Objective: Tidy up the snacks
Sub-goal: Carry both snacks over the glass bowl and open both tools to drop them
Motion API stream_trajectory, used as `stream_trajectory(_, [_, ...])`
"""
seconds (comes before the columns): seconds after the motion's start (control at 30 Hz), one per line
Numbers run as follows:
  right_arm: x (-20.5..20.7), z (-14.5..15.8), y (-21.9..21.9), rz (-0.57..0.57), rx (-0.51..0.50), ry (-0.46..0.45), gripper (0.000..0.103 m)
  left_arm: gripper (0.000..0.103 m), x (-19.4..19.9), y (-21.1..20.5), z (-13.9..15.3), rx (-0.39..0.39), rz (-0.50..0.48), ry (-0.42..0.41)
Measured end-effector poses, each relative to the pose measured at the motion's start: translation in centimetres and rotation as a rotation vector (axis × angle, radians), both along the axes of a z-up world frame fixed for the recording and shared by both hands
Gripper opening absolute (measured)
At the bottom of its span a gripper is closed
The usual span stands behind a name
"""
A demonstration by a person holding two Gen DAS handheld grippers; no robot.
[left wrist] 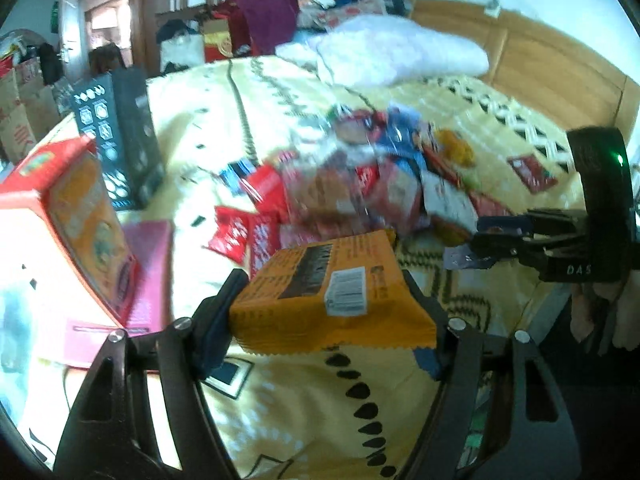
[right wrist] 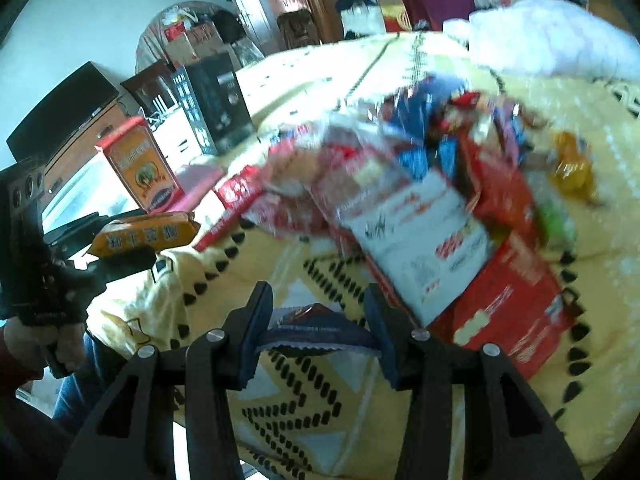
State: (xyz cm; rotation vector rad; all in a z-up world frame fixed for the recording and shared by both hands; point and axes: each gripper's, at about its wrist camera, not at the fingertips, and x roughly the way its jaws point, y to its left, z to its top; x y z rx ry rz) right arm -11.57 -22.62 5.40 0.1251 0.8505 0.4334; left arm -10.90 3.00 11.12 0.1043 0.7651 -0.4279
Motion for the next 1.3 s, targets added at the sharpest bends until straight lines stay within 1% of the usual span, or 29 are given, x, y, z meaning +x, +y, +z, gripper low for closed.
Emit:
stream_trajectory(0.07, [-0.1,1.0,-0.1,-0.011,0.003,-0.028,0.05,0.074,-0.2,0.4,1.5,-0.022,0.012,-0.037])
stream_trajectory(0.2, [0.1,4.1,0.0,-0.008,-0.006,-0.106,0.05,0.074,-0.7,0.8,5.0,-0.043,0.027,-0.129])
stream_trajectory(0.23, [0.3,4.8,0.3,-0.003,-0.012,-0.12,0.05,0.074,-0.8,1.1,6.2,-0.051,0.038,-0.159])
stream_trajectory(0.37, [1.2,8.0,1.3,0.022,-0.031,-0.187,0.05,0.074,-0.8,3.1,9.2,-0.075,0.081,-0.242])
stream_trajectory(0.53, [3.0,13.0,3.6,0.065,-0.033,-0.287,0.05,0.073,-1.2,7.3,12.9,-0.086,0.168,-0.349])
stream_trajectory(0.67, [4.8,17.9,7.5,0.132,-0.021,-0.382,0.05,0.073,-1.6,11.9,15.2,-0.092,0.275,-0.414])
stream_trajectory(0.73, [5.5,19.9,9.7,0.17,-0.008,-0.417,0.05,0.073,-1.9,14.2,15.9,-0.087,0.331,-0.436])
stream_trajectory(0.77, [6.0,21.1,11.5,0.199,0.001,-0.439,0.05,0.073,-2.0,15.4,16.1,-0.083,0.36,-0.442])
stream_trajectory(0.83, [6.7,22.5,14.2,0.248,0.012,-0.46,0.05,0.073,-2.3,17.8,16.4,-0.076,0.419,-0.452])
stream_trajectory(0.9, [7.4,23.9,18.0,0.311,0.027,-0.476,0.05,0.073,-2.7,20.1,16.4,-0.07,0.475,-0.456])
stream_trajectory(0.93, [7.7,24.4,20.0,0.345,0.034,-0.479,0.05,0.073,-2.9,21.7,16.3,-0.071,0.513,-0.453])
stream_trajectory(1.0, [8.3,25.0,23.4,0.398,0.041,-0.479,0.05,0.073,-3.1,23.3,16.0,-0.079,0.568,-0.441])
stream_trajectory(1.07, [8.8,25.3,27.4,0.461,0.05,-0.465,0.05,0.073,-2.9,25.3,15.4,-0.084,0.636,-0.421])
stream_trajectory(1.17, [9.2,25.0,32.4,0.534,0.057,-0.433,0.05,0.073,-2.3,27.5,14.4,-0.066,0.729,-0.389])
stream_trajectory(1.3, [9.5,23.7,38.6,0.619,0.043,-0.387,0.05,0.073,-1.1,29.9,12.1,-0.045,0.818,-0.303])
